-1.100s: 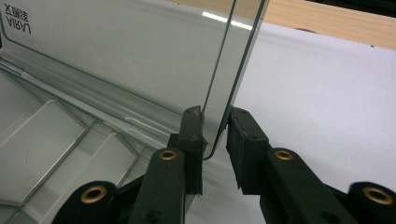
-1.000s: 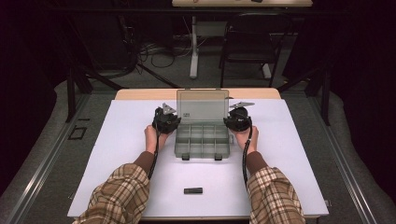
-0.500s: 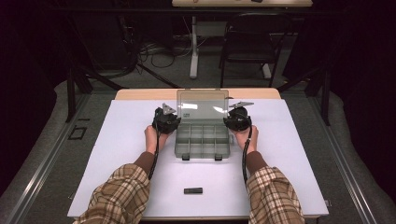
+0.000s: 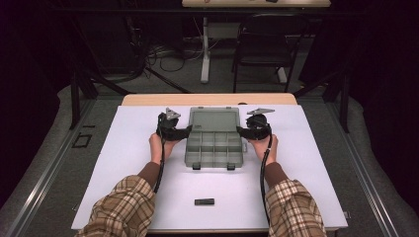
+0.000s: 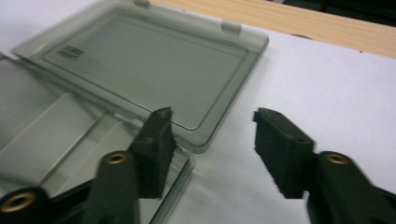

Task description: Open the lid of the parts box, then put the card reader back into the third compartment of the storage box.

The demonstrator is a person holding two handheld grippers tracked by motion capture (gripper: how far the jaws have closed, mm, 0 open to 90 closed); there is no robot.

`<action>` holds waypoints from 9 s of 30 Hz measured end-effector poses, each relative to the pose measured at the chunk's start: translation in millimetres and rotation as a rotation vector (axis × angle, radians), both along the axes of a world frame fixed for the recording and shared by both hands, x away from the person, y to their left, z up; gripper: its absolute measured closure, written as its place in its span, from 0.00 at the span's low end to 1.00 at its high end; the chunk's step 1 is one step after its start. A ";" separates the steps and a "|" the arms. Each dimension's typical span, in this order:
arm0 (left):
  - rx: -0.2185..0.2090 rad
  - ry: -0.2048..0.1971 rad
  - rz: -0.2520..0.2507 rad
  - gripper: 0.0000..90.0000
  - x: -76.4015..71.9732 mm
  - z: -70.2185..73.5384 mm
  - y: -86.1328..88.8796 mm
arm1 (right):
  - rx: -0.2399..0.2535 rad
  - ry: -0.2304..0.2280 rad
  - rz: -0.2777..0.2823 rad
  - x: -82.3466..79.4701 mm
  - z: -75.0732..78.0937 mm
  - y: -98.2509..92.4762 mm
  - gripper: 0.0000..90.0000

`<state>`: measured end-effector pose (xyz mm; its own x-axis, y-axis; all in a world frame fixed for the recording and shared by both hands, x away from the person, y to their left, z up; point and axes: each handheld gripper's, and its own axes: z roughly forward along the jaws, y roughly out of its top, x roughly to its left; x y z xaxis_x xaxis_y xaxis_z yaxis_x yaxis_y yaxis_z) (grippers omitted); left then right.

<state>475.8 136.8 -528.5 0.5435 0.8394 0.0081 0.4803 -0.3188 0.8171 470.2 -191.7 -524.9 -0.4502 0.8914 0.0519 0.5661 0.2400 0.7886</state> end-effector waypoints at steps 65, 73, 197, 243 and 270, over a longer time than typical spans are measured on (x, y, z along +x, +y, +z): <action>0.142 -0.007 -0.237 0.00 -141.1 -8.4 43.4 | 0.016 -0.090 0.294 -151.7 -3.3 -10.6 0.00; 0.141 -0.031 -0.245 0.00 -142.1 -7.2 42.4 | 0.020 -0.088 0.293 -159.1 -3.0 -11.0 0.00; 0.598 0.407 -0.880 0.82 -164.0 2.4 -76.9 | -0.014 -0.039 0.345 -154.2 -8.8 -15.1 0.00; 0.310 0.232 -0.784 0.82 -164.4 13.6 -50.4 | -0.018 -0.047 0.329 -153.6 -9.8 -16.7 0.00; 0.190 0.130 -0.698 0.82 -159.6 16.6 -40.4 | -0.021 -0.049 0.328 -152.7 -10.3 -16.8 0.00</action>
<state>316.2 96.4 -511.9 0.9575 0.2878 0.0184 0.2025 -0.7164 0.6677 317.5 -208.6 -535.1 -0.7148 0.6993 0.0067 0.4178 0.4194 0.8059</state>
